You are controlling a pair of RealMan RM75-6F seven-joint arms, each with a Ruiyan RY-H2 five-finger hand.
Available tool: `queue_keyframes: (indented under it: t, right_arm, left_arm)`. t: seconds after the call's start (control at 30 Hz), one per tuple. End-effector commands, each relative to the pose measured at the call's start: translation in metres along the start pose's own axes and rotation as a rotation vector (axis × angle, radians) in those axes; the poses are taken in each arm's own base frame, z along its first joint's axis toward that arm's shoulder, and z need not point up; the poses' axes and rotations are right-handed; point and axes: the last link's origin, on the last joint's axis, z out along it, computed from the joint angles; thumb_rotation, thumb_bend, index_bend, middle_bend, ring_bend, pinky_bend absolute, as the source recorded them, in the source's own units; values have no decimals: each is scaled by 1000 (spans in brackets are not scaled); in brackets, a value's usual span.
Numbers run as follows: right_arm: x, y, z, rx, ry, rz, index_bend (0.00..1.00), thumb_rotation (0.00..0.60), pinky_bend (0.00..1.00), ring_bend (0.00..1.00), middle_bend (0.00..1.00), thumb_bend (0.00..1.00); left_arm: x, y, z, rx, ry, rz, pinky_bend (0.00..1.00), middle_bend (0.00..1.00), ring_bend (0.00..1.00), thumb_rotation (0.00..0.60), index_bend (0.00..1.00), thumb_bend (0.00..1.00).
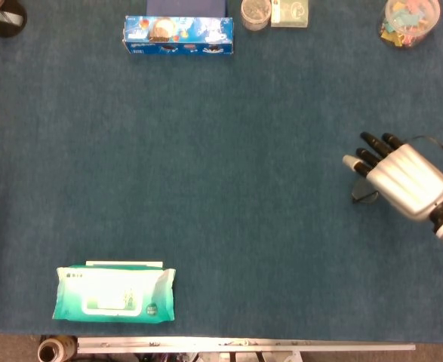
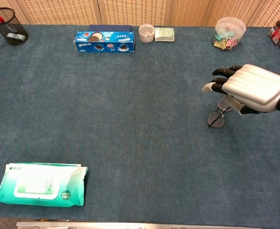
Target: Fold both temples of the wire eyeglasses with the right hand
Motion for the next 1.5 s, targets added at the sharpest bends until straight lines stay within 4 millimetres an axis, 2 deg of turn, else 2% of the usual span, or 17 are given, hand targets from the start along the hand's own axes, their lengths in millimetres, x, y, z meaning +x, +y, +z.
queue_keyframes:
  t: [0.03,0.5,1.0,1.5]
  right_arm:
    - [-4,4,6,-14,-15,-5,228,600,248,123,304,666]
    - [-28,18,19,-67,-80,-8,228,600,248,123,304,666]
    - [-54,24,32,-86,-132,17,228,600,248,123,304,666]
    - [-64,21,50,-76,-128,20,228,600,248,123,304,666]
  left_arm:
    - [0,0,0,1,0,0,708,503,539,600,486,674]
    - [0,0,-1,4,3,1,708,503,539,600,486,675]
    - [0,0,-1,8,-5,9,708,503,539,600,493,675]
    - [0,0,-2,4,-8,8,708,503,539,600,493,675]
